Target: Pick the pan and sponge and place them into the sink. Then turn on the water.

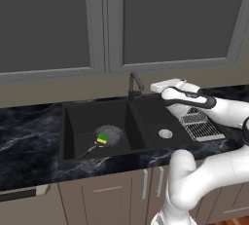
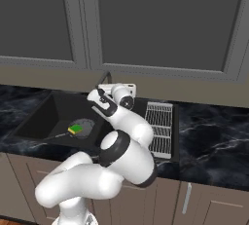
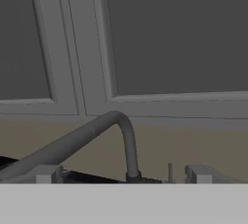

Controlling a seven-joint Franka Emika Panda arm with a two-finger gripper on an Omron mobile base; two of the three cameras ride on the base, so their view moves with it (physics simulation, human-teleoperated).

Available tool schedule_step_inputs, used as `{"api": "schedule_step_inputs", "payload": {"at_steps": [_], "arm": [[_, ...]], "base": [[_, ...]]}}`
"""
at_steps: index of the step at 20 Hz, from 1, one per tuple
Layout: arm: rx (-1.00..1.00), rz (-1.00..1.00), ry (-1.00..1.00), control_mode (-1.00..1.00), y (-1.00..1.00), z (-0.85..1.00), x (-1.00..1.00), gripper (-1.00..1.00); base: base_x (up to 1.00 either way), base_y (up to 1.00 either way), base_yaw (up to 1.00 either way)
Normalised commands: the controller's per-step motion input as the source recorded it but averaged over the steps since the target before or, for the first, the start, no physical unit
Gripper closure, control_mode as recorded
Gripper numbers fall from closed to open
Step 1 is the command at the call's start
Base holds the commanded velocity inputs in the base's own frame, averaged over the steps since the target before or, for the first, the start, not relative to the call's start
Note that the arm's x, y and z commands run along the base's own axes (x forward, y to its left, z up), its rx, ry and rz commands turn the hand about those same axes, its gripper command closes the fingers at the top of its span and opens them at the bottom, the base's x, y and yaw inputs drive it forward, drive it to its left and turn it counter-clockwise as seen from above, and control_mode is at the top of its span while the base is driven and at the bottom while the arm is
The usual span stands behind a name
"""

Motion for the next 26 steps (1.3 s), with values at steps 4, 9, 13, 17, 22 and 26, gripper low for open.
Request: {"api": "schedule_step_inputs", "payload": {"at_steps": [4, 9, 13, 17, 22, 26], "arm": [[0.05, 0.04, 0.0, -1.0, -0.06, 0.0, 0.17, -1.0], [0.06, 0.06, 0.0, -1.0, -0.05, -0.03, 0.13, -1.0], [0.02, 0.07, 0.0, -1.0, -0.01, -0.11, 0.16, -1.0], [0.01, 0.04, 0.0, -1.0, 0.01, -0.08, 0.23, -1.0], [0.0, 0.0, 0.0, -1.0, 0.07, 0.0, 0.21, -1.0], [0.0, 0.0, 0.0, -1.0, 0.08, -0.08, 0.14, -1.0]], "base": [[0.0, 0.0, 0.0], [0.0, 0.0, 0.0], [0.0, 0.0, 0.0], [0.0, 0.0, 0.0], [0.0, 0.0, 0.0], [0.0, 0.0, 0.0]]}}
